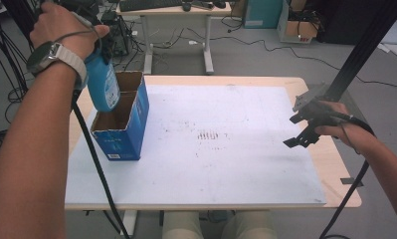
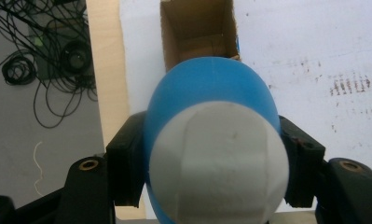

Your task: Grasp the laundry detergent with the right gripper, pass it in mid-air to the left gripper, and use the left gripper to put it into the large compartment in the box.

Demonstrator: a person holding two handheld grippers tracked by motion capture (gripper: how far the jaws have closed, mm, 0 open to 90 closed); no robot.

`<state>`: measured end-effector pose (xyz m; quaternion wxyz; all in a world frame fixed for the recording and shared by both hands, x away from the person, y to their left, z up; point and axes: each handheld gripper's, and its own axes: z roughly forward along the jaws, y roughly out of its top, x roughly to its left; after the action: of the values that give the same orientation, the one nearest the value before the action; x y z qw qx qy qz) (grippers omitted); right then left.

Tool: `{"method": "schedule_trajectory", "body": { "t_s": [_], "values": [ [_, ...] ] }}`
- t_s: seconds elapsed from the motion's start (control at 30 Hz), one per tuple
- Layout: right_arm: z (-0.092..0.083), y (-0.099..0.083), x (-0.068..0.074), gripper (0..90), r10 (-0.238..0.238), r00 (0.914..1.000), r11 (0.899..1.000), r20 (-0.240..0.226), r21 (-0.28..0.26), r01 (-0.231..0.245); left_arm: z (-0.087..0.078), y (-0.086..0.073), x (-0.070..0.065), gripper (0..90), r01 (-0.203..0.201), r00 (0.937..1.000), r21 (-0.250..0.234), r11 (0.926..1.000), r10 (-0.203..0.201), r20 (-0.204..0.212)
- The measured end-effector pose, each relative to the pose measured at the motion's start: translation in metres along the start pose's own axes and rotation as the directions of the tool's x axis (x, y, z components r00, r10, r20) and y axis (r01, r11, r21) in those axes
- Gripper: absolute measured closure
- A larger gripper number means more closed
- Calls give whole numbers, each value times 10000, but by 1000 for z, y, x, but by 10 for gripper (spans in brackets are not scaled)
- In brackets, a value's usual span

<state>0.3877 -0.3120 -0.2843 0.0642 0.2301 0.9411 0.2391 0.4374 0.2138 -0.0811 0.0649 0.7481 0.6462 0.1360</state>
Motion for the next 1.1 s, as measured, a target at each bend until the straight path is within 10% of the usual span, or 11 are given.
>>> {"method": "schedule_trajectory", "body": {
  "t_s": [1.1],
  "values": [
    [6,-6,-4,62,26,10000,10000,8,-89,-26,100,-17,-5,376,310,9991,556,9980,-325,279]
  ]
}}
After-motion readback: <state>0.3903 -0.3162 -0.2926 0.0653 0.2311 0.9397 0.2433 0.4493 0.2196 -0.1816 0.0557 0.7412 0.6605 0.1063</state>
